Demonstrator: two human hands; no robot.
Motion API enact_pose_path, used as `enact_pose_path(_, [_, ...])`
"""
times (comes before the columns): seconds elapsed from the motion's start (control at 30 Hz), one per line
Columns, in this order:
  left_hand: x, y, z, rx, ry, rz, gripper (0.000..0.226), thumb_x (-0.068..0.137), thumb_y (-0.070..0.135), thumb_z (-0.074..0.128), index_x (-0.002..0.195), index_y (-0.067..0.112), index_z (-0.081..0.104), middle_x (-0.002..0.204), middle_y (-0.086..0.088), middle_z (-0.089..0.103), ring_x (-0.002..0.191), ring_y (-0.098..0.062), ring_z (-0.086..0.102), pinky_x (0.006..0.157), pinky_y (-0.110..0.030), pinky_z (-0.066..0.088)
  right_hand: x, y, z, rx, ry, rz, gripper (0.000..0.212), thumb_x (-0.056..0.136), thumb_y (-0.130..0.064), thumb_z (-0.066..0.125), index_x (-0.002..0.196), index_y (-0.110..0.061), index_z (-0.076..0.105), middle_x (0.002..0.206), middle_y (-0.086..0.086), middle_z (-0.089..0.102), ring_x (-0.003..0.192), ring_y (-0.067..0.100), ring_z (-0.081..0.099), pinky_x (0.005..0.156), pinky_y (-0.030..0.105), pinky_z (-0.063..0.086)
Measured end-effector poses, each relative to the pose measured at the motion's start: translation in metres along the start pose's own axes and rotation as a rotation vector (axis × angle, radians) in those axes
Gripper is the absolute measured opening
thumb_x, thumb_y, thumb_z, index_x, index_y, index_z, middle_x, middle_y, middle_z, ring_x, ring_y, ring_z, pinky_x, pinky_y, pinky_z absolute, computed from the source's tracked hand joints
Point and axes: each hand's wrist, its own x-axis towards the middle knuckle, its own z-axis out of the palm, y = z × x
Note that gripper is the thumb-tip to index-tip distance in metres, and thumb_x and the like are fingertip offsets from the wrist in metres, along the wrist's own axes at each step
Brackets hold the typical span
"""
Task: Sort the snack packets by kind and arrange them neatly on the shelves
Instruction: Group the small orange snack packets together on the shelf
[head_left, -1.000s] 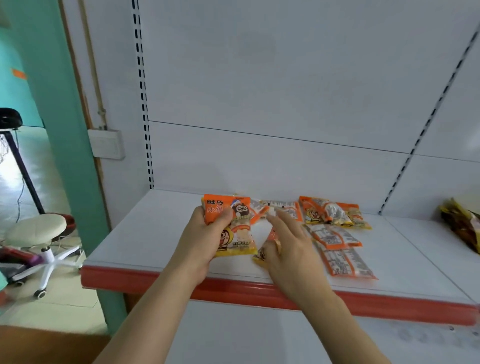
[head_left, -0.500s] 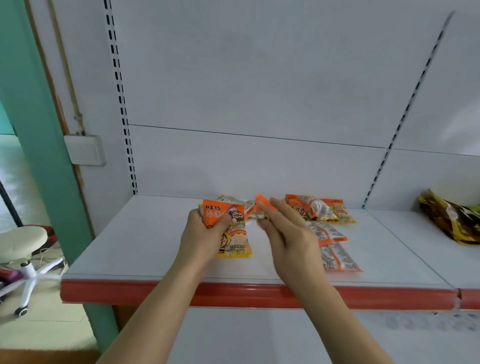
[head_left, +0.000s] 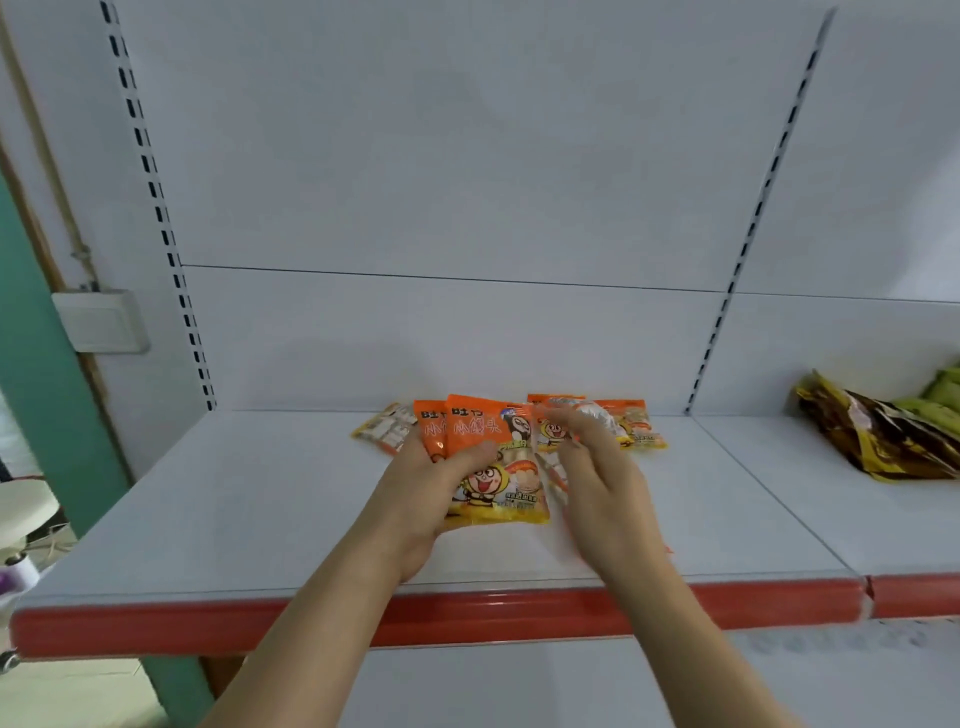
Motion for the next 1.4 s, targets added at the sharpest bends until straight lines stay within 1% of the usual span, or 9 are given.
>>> enact_pose_path(0.1, [0.009,-0.006,0.01,0.022,0.075,0.023,0.047,0.089,0.018,0.08,0.129,0.026,0.055,0.113,-0.001,0.078,0.101,-0.025,0.077,0.094,-0.055,0.059,0.023,0.025,-0.033,-0.67,0.008,0.155,0.044,0.098,-0.037,0.049,0.14,-0.025,0.049,0.131,0.006,0.061,0.115,0.027,0.054,0.087,0.035,0.045])
enact_pose_path(0.2, [0.011,-0.008,0.022,-0.021,0.083,0.012,0.039,0.091,0.013,0.076,0.123,0.024,0.058,0.109,-0.004,0.079,0.097,-0.027,0.078,0.084,-0.049,0.061,0.034,0.041,-0.041,-0.861,-0.199,0.272,0.062,0.091,-0.061,0.049,0.145,-0.03,0.043,0.134,0.006,0.059,0.124,0.032,0.05,0.099,0.045,0.047])
enact_pose_path(0.43, [0.012,-0.011,0.034,0.051,0.214,0.007,0.035,0.09,0.016,0.077,0.118,0.031,0.063,0.104,0.001,0.08,0.095,-0.024,0.078,0.091,-0.051,0.06,0.047,0.042,-0.057,-0.698,-0.041,0.132,0.033,0.09,-0.024,0.066,0.123,-0.026,0.068,0.12,0.002,0.067,0.108,0.024,0.06,0.083,0.029,0.046])
enact_pose_path(0.7, [0.014,-0.024,0.066,0.07,0.367,0.124,0.037,0.096,0.02,0.073,0.127,0.03,0.056,0.112,0.004,0.076,0.102,-0.017,0.075,0.096,-0.049,0.058,0.015,0.022,-0.064,-0.192,0.088,-0.121,0.044,0.09,-0.034,0.072,0.133,-0.031,0.061,0.12,-0.021,0.057,0.105,-0.004,0.055,0.086,0.015,0.045])
enact_pose_path(0.93, [0.007,-0.025,0.094,-0.058,0.334,0.119,0.045,0.092,0.037,0.076,0.13,0.023,0.055,0.112,-0.002,0.078,0.096,-0.019,0.078,0.073,-0.043,0.064,-0.004,0.035,-0.046,-0.282,-0.028,-0.41,0.033,0.102,-0.033,0.053,0.134,-0.028,0.062,0.121,-0.015,0.062,0.095,0.005,0.065,0.076,0.029,0.055])
enact_pose_path(1.07, [0.002,-0.024,0.086,0.052,0.338,0.163,0.042,0.091,0.034,0.078,0.128,0.031,0.059,0.113,0.007,0.078,0.1,-0.015,0.077,0.093,-0.048,0.06,0.002,0.043,-0.07,-0.21,-0.135,-0.178,0.044,0.105,-0.028,0.043,0.149,-0.035,0.044,0.132,-0.018,0.059,0.119,-0.001,0.054,0.092,0.016,0.044])
enact_pose_path(1.17, [0.0,-0.02,0.079,0.033,0.338,0.173,0.042,0.09,0.035,0.078,0.126,0.032,0.058,0.112,0.009,0.079,0.1,-0.016,0.078,0.096,-0.051,0.059,0.006,0.053,-0.081,-0.75,-0.289,-0.06,0.049,0.101,-0.042,0.045,0.148,-0.03,0.041,0.146,-0.006,0.05,0.133,0.019,0.045,0.105,0.034,0.042])
enact_pose_path(1.27, [0.001,-0.02,0.076,-0.043,0.303,0.171,0.045,0.093,0.027,0.074,0.132,0.029,0.052,0.113,0.004,0.079,0.097,-0.022,0.079,0.088,-0.048,0.062,0.002,0.053,-0.078,-0.825,-0.368,0.018,0.044,0.096,-0.051,0.052,0.135,-0.031,0.054,0.132,-0.006,0.056,0.122,0.021,0.048,0.099,0.037,0.045])
enact_pose_path(1.4, [0.001,-0.02,0.07,-0.086,0.265,0.136,0.052,0.096,0.02,0.072,0.14,0.028,0.047,0.113,0.003,0.078,0.099,-0.025,0.078,0.083,-0.051,0.063,0.002,0.055,-0.068,-0.649,-0.203,0.029,0.038,0.092,-0.025,0.064,0.13,-0.03,0.065,0.128,-0.005,0.058,0.114,0.02,0.054,0.09,0.03,0.047])
